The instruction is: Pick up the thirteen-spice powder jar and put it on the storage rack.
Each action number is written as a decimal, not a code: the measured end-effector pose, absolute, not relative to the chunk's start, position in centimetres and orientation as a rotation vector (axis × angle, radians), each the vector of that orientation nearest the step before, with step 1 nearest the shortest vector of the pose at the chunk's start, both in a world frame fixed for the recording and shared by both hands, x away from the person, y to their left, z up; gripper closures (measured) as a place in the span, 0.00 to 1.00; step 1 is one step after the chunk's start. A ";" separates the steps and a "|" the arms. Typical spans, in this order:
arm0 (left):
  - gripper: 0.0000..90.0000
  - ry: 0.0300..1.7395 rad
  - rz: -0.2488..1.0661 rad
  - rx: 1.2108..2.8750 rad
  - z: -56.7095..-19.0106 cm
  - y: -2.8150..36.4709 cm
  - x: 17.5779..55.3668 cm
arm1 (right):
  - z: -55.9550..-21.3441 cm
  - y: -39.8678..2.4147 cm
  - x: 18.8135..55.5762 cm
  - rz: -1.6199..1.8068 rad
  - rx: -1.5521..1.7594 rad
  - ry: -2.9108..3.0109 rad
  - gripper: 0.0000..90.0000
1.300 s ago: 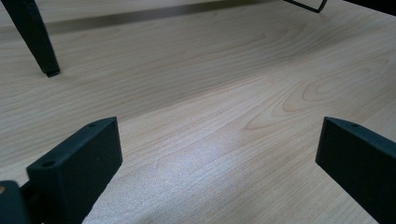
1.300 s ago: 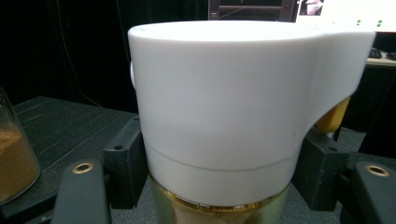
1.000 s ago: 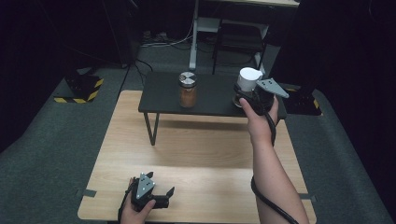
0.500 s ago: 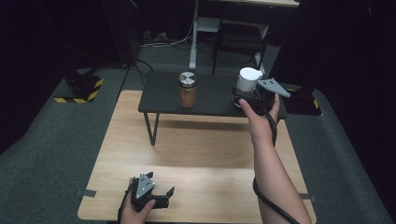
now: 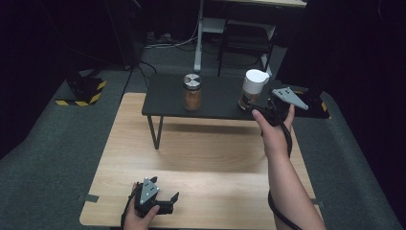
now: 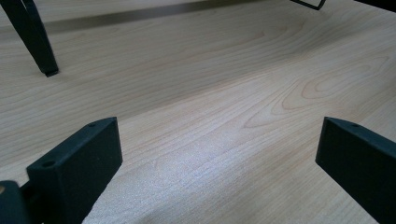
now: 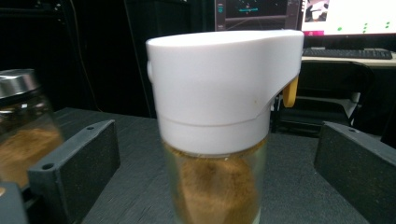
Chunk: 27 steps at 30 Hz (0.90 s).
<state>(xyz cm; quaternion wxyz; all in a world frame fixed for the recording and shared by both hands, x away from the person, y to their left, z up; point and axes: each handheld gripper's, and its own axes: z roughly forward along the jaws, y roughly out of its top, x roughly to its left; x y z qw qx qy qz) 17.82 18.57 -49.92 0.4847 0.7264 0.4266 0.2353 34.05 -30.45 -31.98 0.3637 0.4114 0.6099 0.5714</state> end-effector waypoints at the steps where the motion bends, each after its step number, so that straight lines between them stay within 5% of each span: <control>1: 0.01 1.039 0.574 1.767 -49.9 18.6 17.8 | -32.1 -30.7 33.6 1.480 1.046 1.570 0.00; 27: 0.01 1.029 0.595 1.784 -49.9 18.2 17.6 | -36.3 -33.7 25.8 1.569 0.916 1.617 0.00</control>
